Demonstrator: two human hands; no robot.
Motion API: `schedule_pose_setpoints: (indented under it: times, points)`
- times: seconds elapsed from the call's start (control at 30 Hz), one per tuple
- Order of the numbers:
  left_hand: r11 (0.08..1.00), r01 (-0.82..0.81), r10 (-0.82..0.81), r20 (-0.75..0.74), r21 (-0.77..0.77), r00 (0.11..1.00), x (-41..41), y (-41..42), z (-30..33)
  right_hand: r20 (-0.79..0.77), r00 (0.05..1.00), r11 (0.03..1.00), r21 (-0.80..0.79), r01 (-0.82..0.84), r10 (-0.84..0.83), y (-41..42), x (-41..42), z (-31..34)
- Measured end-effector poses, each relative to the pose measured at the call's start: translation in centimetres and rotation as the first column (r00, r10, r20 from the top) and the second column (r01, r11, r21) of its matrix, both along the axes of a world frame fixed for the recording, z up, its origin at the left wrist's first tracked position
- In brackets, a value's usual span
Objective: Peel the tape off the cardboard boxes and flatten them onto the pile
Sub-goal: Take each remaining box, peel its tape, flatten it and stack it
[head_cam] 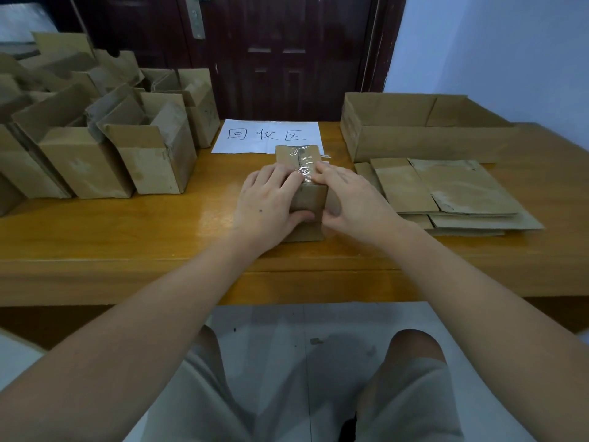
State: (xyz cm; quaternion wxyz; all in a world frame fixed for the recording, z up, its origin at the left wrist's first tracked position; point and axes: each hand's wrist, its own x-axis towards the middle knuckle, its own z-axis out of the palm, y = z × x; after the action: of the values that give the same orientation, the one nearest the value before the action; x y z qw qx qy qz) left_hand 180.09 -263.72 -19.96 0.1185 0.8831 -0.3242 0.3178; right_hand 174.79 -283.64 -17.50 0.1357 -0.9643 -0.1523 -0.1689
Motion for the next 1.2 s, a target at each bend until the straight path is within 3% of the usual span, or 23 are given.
schedule_pose_setpoints:
  times: [0.2,0.33,0.43,0.63,0.83,1.0,1.2]
  points:
    - [1.000,0.009,-0.009,-0.007,0.012,1.000,0.0,0.4,0.0,0.050,0.999,0.999,-0.047,0.001,0.002,0.3,-0.2,0.2]
    - [0.999,0.006,-0.005,-0.004,0.039,1.000,0.2,0.6,0.4,0.226,0.963,0.982,-0.147,-0.119,0.150,0.3,-0.2,-1.1]
    - [0.998,0.011,-0.010,-0.022,0.061,1.000,0.2,0.8,0.7,0.260,0.944,0.970,-0.188,-0.156,0.202,0.3,0.2,-1.9]
    - [0.995,0.013,-0.008,-0.050,0.102,0.999,0.2,1.0,0.8,0.252,0.949,0.968,-0.211,-0.138,0.190,1.0,0.2,-1.8]
    - [0.997,0.005,0.001,-0.079,0.077,0.997,0.1,0.9,0.8,0.283,0.950,0.935,-0.353,-0.027,0.134,1.5,-0.2,-2.5]
    - [0.996,0.025,-0.017,-0.096,0.084,0.995,-0.1,1.1,1.4,0.328,0.944,0.940,-0.334,0.071,0.045,2.9,-0.5,-3.0]
    - [0.994,0.034,-0.023,-0.112,0.100,0.993,-0.3,1.3,1.6,0.310,0.951,0.960,-0.272,0.070,0.018,3.3,-0.7,-2.7]
